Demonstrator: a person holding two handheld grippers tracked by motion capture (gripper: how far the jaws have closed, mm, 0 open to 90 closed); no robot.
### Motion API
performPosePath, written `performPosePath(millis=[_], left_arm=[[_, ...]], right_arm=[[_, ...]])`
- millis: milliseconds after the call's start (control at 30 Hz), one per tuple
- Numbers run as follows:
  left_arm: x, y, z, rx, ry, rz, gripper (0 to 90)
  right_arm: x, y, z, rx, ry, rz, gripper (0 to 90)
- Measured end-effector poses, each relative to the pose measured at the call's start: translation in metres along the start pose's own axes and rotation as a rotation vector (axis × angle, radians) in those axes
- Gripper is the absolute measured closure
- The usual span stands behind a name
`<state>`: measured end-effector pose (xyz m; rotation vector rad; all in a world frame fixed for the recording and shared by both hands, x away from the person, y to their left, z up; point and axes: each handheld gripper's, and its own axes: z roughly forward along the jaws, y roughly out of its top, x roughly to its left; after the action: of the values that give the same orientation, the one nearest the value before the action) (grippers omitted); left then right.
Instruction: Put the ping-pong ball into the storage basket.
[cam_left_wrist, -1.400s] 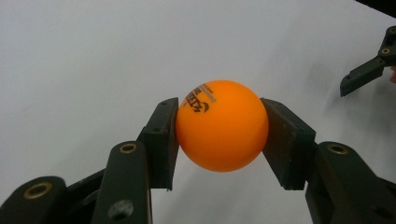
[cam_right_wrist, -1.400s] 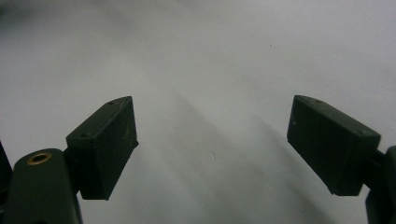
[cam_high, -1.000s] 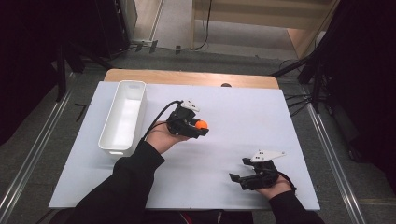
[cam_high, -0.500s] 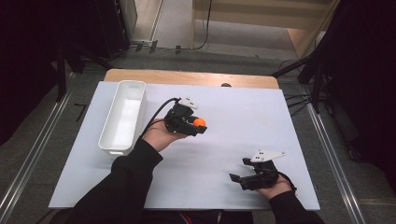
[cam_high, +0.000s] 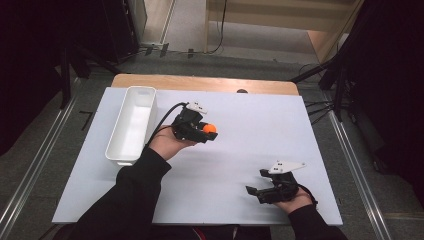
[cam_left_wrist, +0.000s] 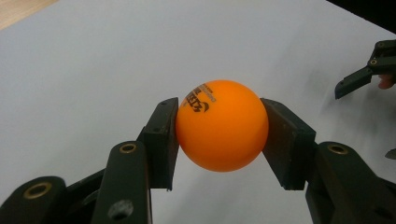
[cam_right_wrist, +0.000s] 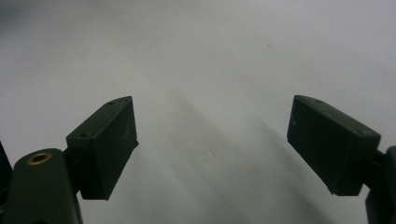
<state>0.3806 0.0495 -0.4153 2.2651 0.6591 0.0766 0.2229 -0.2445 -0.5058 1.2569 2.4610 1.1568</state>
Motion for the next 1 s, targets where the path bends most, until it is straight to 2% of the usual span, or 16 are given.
performPosePath(millis=[433, 667, 800, 1000], left_arm=[[0.012, -0.002, -0.011, 0.003, 0.007, -0.023, 50.2], [0.018, -0.003, -0.018, 0.006, 0.028, -0.022, 50.2], [0.021, -0.004, -0.021, 0.0, 0.036, -0.035, 50.1], [0.025, -0.006, -0.026, 0.003, 0.048, -0.041, 50.2]], right_arm=[[0.0, 0.0, -0.001, -0.005, 0.002, -0.004, 14.8], [-0.001, 0.0, -0.001, -0.015, -0.002, -0.003, 14.8], [-0.001, 0.0, -0.001, -0.016, -0.001, -0.003, 14.8], [-0.002, 0.001, -0.002, -0.016, 0.002, 0.016, 14.8]])
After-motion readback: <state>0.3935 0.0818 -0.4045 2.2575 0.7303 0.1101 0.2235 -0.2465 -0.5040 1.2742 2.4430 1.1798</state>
